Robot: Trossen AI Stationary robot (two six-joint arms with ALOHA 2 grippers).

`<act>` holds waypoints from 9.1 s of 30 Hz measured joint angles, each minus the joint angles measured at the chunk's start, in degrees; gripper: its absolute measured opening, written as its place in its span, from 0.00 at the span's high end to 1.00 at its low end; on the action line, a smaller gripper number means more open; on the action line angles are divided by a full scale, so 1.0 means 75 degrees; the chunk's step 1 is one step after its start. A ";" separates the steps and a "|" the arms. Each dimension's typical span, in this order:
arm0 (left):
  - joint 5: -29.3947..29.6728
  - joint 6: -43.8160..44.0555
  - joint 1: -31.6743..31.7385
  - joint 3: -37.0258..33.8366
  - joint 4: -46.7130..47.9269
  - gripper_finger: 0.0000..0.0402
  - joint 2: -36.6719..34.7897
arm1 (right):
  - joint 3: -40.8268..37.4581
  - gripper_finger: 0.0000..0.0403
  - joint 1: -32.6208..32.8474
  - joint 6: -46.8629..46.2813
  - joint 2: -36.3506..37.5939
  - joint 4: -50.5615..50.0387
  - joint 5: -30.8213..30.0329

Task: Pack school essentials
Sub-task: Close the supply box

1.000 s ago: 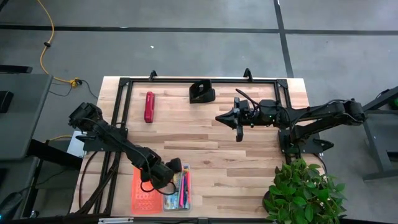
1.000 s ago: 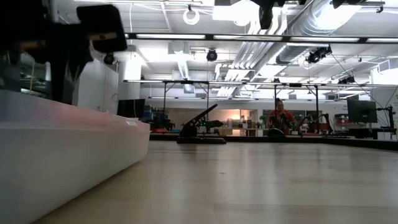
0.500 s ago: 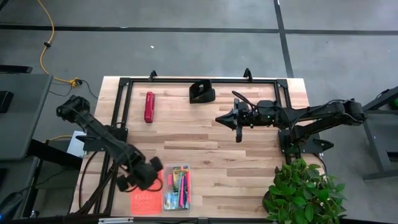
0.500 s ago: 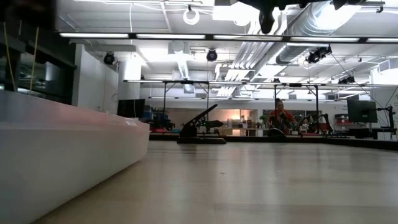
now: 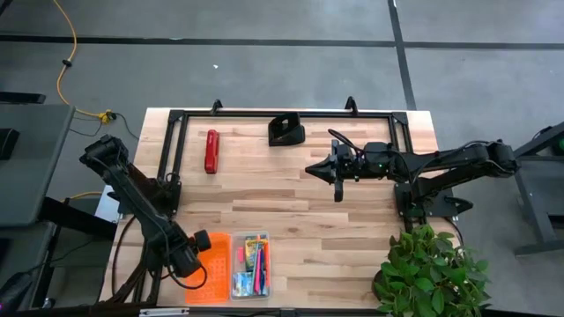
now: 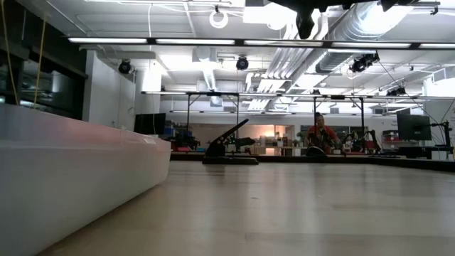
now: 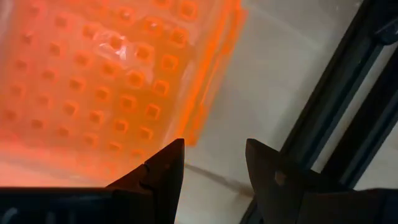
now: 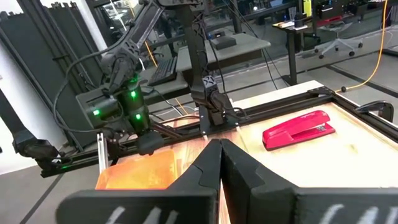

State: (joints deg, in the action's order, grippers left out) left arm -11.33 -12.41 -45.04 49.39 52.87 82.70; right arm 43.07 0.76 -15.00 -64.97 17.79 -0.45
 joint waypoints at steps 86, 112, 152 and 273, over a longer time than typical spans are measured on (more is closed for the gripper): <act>0.1582 0.0092 0.0233 -0.0344 -0.1243 0.99 -0.0289 | 0.2002 1.00 0.1372 -0.4679 -0.6234 -0.0352 0.1542; 0.1701 -0.0353 0.0298 0.0463 -0.0448 0.99 -0.0289 | 0.3150 1.00 0.1366 -0.4135 -0.6689 -0.1647 0.1669; 0.4531 -0.1978 0.2044 0.1768 -0.1823 0.99 -0.0271 | 0.3147 1.00 0.1348 -0.3791 -0.6719 -0.1428 0.1645; 0.4836 0.7021 0.3265 -0.1743 -0.4941 1.00 0.0061 | 0.1507 1.00 0.2312 -0.3562 -0.6175 0.0918 0.1194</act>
State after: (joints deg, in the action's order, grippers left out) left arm 24.94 40.25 -20.56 36.32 15.81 83.15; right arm 54.37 18.10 -41.72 -111.28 24.67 8.51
